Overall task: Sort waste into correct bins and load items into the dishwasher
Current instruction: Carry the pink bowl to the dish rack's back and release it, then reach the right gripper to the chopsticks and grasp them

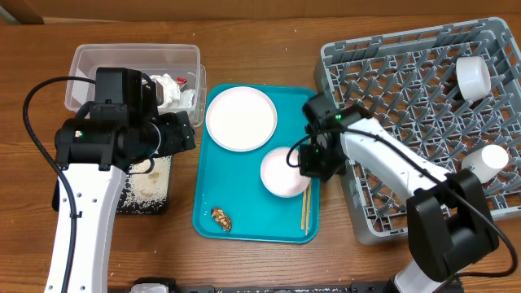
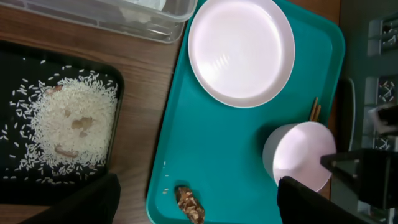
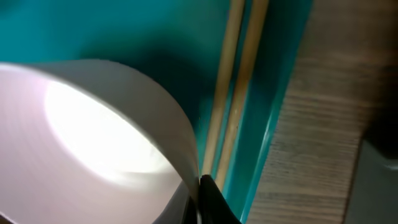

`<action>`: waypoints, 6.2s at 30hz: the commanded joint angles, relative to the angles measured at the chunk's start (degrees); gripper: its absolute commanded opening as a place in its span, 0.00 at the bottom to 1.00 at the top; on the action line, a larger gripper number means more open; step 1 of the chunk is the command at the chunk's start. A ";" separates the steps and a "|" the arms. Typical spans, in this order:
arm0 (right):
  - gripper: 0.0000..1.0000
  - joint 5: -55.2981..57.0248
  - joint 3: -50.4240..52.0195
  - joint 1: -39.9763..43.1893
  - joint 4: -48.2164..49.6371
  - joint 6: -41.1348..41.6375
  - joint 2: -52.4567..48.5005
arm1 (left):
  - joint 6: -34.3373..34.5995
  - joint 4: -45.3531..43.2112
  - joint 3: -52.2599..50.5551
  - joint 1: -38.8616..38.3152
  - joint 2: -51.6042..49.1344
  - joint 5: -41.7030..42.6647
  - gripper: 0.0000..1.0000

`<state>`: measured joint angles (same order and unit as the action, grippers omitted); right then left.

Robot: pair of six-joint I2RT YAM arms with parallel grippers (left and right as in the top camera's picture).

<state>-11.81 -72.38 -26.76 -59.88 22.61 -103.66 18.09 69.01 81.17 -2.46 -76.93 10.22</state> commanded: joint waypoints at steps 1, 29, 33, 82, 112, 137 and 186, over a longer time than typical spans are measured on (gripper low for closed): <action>0.04 6.67 -8.92 -0.17 -2.64 -0.28 5.75 | 0.15 0.00 0.96 0.28 0.13 -0.31 0.83; 0.04 75.76 -17.68 23.26 16.55 -0.31 9.94 | 0.15 -0.09 0.96 0.28 0.11 -0.31 0.90; 0.04 76.76 -17.68 25.88 18.49 -0.28 5.42 | 0.17 -0.07 0.96 0.28 0.11 -0.11 0.90; 0.45 62.60 -17.70 18.36 -1.99 10.64 -5.68 | 0.33 -0.26 0.96 0.20 0.11 -0.17 0.93; 0.87 1.88 -15.28 3.19 -13.79 1.29 11.06 | 0.35 -0.26 0.96 0.20 -1.51 -0.55 0.99; 0.83 1.60 6.38 -9.60 8.26 16.68 -3.48 | 0.37 -0.26 0.96 0.20 -1.51 -0.55 1.00; 0.04 4.79 4.66 -11.04 5.92 19.32 -2.86 | 0.35 -0.24 0.96 0.20 -1.51 -0.31 1.00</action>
<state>-10.20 -64.90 -37.63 -51.94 45.65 -106.69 18.09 68.82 81.17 -2.46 -78.06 10.22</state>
